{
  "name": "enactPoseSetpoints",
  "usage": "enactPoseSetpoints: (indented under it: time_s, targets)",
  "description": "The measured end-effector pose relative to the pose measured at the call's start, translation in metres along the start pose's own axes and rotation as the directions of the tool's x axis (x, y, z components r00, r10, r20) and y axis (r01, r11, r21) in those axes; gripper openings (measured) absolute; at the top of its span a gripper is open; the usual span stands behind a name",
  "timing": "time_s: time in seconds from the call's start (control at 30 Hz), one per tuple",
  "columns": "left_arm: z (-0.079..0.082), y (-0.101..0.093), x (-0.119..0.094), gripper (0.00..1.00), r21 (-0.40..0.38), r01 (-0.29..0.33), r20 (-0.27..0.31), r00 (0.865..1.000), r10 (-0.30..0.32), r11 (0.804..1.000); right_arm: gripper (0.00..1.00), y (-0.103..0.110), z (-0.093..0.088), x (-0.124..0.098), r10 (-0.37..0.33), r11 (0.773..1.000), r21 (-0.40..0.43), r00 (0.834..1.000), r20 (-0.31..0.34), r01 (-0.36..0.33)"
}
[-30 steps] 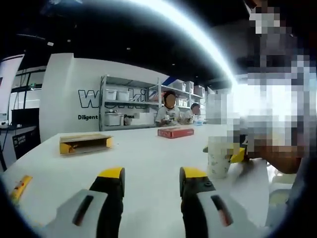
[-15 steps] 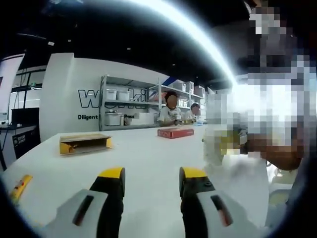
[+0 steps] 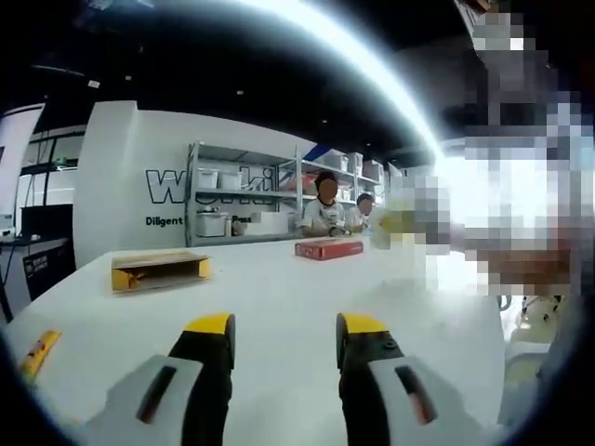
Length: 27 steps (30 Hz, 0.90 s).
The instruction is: Tear open the coffee pouch, take out the coffee, and pour the coffee from the pouch into the cup
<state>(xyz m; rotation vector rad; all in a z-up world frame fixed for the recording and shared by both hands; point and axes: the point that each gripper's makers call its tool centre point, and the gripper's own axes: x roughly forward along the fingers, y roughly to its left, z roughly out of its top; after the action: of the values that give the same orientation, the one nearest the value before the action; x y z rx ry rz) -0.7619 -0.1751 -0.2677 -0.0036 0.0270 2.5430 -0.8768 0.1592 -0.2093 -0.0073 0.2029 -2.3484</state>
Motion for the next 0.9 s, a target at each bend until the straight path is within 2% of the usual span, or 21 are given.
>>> enactPoseSetpoints:
  time_s: [0.17,0.33,0.53,0.67,0.9]
  targets:
    - [0.000,0.000,0.001,0.46,0.004,0.001,0.000,1.000,-0.001,1.000,0.38,-0.054,-0.011,-0.013,-0.079,0.996,-0.034,0.996,-0.029,0.078]
    - [0.000,0.000,0.000,0.45,0.010,0.001,-0.001,1.000,-0.001,1.000,0.38,-0.101,-0.023,-0.026,-0.156,0.988,-0.015,0.986,-0.049,0.156]
    - [0.000,0.000,0.001,0.46,0.010,0.000,-0.002,1.000,0.000,1.000,0.38,-0.143,-0.044,-0.037,-0.223,0.974,0.015,0.973,-0.065,0.225]
    - [-0.001,-0.001,0.001,0.46,0.012,0.000,-0.005,1.000,0.000,1.000,0.38,-0.172,-0.070,-0.039,-0.259,0.962,0.068,0.962,-0.085,0.265]
    - [-0.001,-0.003,0.001,0.46,0.017,0.003,-0.007,1.000,-0.003,1.000,0.39,-0.201,-0.102,-0.041,-0.303,0.945,0.091,0.947,-0.111,0.313]
